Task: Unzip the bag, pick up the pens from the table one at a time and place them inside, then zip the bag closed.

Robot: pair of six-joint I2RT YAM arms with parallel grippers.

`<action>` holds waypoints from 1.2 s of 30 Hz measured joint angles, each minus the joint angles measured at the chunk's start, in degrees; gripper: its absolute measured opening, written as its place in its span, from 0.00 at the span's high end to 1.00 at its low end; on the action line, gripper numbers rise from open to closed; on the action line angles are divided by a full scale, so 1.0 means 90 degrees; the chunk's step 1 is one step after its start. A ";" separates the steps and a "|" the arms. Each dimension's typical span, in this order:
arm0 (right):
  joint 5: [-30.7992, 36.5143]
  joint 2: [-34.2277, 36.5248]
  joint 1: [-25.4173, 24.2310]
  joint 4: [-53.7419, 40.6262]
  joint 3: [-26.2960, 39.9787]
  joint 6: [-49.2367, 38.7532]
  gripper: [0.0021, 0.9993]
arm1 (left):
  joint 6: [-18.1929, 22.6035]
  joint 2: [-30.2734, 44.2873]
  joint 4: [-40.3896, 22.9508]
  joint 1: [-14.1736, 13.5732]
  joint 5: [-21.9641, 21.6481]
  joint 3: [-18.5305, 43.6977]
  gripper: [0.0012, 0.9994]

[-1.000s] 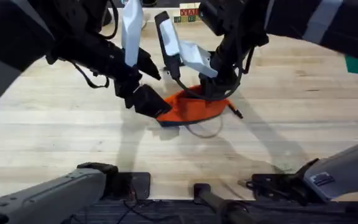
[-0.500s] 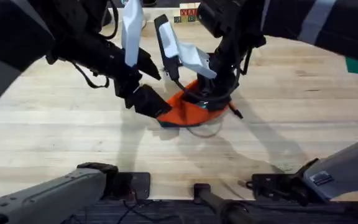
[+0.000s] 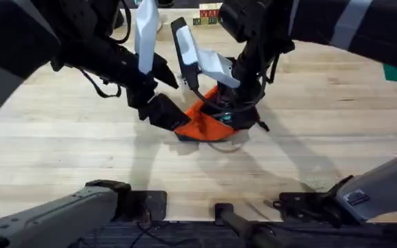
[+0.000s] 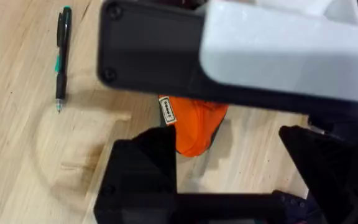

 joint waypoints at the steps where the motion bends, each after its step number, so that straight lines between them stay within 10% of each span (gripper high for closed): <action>1: 0.0000 0.0000 0.0000 0.0000 0.0000 0.0000 0.00 | -0.0002 0.0000 -0.0011 0.0000 0.0000 0.0000 0.00; 19: 0.0205 -0.0426 0.0029 -0.0075 0.0002 0.1390 0.00 | 0.0000 0.0000 -0.0007 0.0000 0.0000 0.0000 0.00; 36: 0.3308 -0.1901 -0.0036 -0.0401 0.0054 0.5276 0.00 | 0.0000 0.0000 0.0007 0.0000 0.0001 0.0000 0.01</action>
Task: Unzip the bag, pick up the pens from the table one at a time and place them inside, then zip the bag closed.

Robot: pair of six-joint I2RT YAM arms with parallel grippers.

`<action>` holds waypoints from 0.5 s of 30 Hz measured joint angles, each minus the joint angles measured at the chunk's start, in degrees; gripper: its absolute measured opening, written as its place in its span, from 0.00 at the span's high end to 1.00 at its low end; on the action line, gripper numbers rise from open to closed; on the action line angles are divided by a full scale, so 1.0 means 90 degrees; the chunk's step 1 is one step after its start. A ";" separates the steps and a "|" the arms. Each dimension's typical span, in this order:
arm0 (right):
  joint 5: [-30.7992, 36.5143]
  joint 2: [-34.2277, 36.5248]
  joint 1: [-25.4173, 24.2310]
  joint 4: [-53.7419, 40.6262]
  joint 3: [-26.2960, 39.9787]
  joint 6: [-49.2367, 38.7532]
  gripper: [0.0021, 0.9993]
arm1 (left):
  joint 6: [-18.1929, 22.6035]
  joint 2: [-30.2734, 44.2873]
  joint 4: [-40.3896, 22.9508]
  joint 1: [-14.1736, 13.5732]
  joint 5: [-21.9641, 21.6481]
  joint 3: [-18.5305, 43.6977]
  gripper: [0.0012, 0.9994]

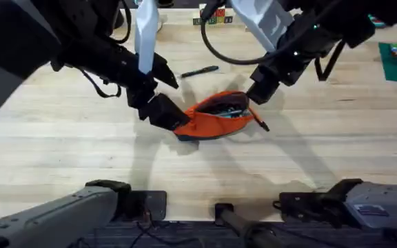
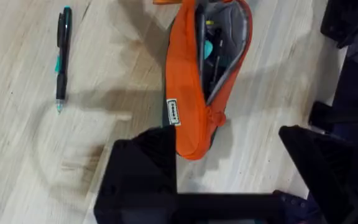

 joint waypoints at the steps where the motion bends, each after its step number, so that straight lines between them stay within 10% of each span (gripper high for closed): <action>1: -0.0018 0.0000 0.0000 0.0000 -0.0001 0.0093 0.00 | 0.0000 0.0000 0.0000 0.0000 -0.0001 0.0000 0.01; 15: -0.0691 -0.0040 -0.0358 0.0051 -0.0001 0.0453 0.00 | 0.0000 0.0002 0.0000 0.0000 -0.0001 0.0000 0.01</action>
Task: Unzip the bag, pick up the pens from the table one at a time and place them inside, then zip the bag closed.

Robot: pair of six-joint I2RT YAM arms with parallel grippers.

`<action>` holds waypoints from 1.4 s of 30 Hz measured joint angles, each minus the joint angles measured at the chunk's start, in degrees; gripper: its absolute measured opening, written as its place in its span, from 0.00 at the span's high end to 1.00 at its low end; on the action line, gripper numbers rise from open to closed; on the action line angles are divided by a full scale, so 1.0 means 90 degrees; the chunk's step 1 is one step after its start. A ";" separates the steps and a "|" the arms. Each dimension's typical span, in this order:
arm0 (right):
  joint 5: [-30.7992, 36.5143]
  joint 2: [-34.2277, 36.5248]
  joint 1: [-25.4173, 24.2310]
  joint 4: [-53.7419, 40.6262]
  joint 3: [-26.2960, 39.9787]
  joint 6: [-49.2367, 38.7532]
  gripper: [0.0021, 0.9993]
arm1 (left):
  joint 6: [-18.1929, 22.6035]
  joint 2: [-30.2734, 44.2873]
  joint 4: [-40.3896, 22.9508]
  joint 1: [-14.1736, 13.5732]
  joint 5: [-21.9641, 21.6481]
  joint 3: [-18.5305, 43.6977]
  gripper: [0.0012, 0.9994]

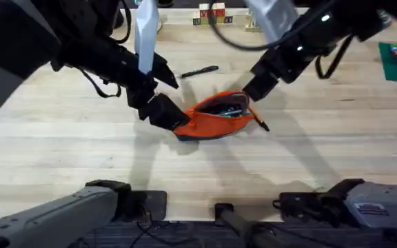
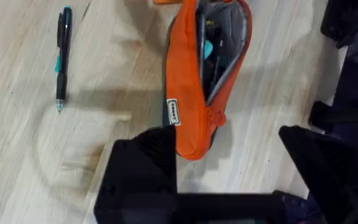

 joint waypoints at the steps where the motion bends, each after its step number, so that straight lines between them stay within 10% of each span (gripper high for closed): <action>1: -0.0143 -0.0063 -0.0153 0.0019 0.0000 0.0005 0.00 | -0.0001 -0.0002 0.0000 0.0000 0.0000 0.0000 0.01; 13: -0.1102 -0.1518 -0.1216 0.1113 -0.1321 -0.0182 0.00 | 0.0000 -0.0002 0.0000 0.0000 0.0000 0.0000 0.01; 42: -0.1519 -0.1021 -0.1451 0.3221 -0.4250 0.0019 0.00 | 0.0000 -0.0002 0.0007 0.0000 0.0000 0.0000 0.01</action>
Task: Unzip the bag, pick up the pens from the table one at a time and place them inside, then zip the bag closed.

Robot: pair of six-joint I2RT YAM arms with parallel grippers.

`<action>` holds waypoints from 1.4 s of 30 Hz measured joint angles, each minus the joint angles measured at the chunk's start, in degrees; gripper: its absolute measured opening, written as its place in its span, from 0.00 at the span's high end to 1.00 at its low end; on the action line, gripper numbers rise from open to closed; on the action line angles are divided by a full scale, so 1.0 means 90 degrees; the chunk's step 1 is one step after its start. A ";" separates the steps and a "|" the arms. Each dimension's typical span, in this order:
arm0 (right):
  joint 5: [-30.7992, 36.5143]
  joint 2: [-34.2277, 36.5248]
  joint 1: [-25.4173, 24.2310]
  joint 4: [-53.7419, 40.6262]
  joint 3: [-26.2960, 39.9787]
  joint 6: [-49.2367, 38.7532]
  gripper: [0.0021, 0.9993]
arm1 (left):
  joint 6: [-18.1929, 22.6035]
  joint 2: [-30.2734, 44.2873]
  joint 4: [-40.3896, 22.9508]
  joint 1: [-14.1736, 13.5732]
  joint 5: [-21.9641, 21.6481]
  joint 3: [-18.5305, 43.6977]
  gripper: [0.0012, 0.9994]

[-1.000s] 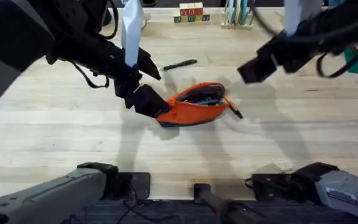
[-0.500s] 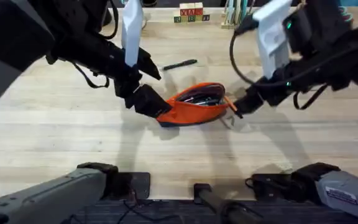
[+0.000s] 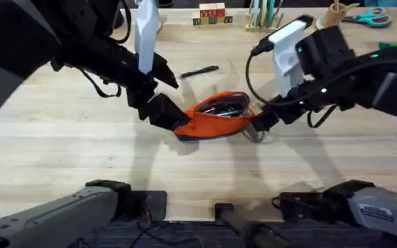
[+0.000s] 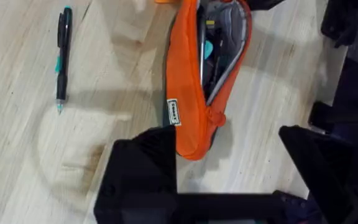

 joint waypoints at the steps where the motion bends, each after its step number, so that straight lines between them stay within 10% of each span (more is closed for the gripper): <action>1: 0.0000 0.0084 0.0000 0.0078 -0.0040 0.0000 0.00 | -0.0002 0.0000 0.0000 0.0000 0.0000 0.0000 0.01; 15: 0.0333 0.0640 -0.0007 0.0438 -0.0088 -0.0029 0.01 | 0.0000 0.0000 -0.0002 0.0000 0.0000 0.0000 0.01; 32: 0.0477 0.0669 0.0005 0.0574 -0.0078 -0.0051 0.90 | 0.0000 0.0000 0.0000 0.0000 0.0001 0.0000 0.00; 42: 0.0549 0.0669 0.0007 0.0604 -0.0067 -0.0052 0.96 | -0.0002 0.0000 0.0002 0.0000 0.0000 0.0000 0.00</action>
